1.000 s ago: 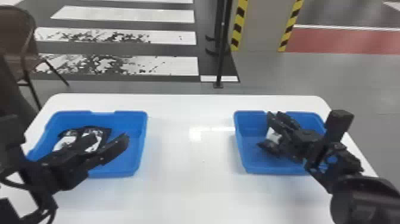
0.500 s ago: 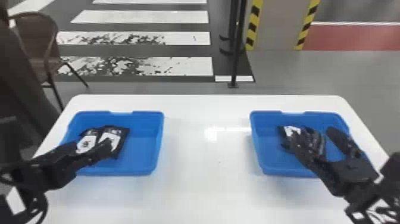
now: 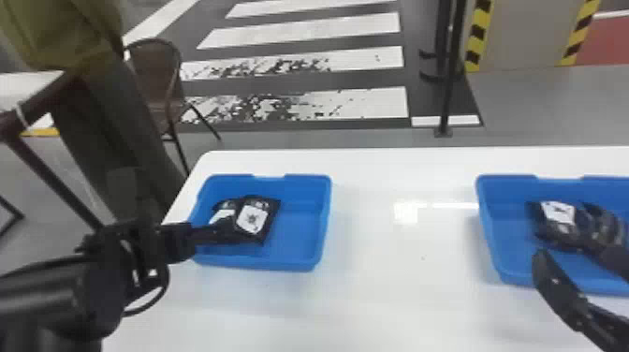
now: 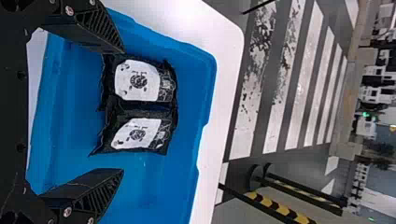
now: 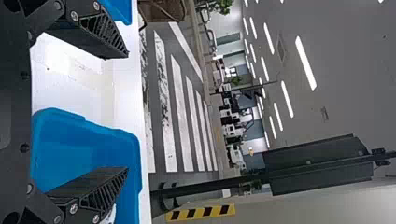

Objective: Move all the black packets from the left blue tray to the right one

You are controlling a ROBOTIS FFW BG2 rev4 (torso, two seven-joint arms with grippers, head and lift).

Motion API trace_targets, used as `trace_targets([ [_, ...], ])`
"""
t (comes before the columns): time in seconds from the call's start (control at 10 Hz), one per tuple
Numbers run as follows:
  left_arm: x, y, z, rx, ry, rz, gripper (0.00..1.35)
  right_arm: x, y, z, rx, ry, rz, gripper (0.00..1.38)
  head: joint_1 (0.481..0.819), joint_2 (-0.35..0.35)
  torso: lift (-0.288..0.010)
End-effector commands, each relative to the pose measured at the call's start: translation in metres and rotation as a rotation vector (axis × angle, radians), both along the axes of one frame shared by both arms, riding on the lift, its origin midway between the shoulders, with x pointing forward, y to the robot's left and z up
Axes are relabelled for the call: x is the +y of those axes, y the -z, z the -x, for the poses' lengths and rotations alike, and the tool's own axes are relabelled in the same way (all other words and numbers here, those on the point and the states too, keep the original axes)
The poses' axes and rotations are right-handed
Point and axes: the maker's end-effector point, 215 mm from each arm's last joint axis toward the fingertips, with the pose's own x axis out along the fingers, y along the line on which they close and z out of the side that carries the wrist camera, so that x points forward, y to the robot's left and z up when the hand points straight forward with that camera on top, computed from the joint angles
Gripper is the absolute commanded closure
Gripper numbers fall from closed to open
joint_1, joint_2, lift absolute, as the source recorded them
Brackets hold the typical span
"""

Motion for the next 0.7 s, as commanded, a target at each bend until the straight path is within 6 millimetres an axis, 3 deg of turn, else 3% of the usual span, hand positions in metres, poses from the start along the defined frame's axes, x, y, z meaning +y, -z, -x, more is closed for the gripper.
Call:
trace_targets([
  [0.0,-0.006,0.018,-0.022,0.057,0.012,0.014,0.14,0.008,0.000,0.008,0.013,-0.015,-0.027,0.17,0.695,0.239,-0.140],
  [0.2,-0.016,0.027,-0.051,0.093,0.028,0.021,0.14,0.014,-0.003,0.015,0.022,-0.027,-0.047,0.17,0.695,0.237,-0.140],
  [0.6,-0.031,0.055,-0.063,0.192,0.043,0.041,0.14,0.020,0.000,0.017,0.036,-0.039,-0.087,0.17,0.695,0.219,-0.140],
])
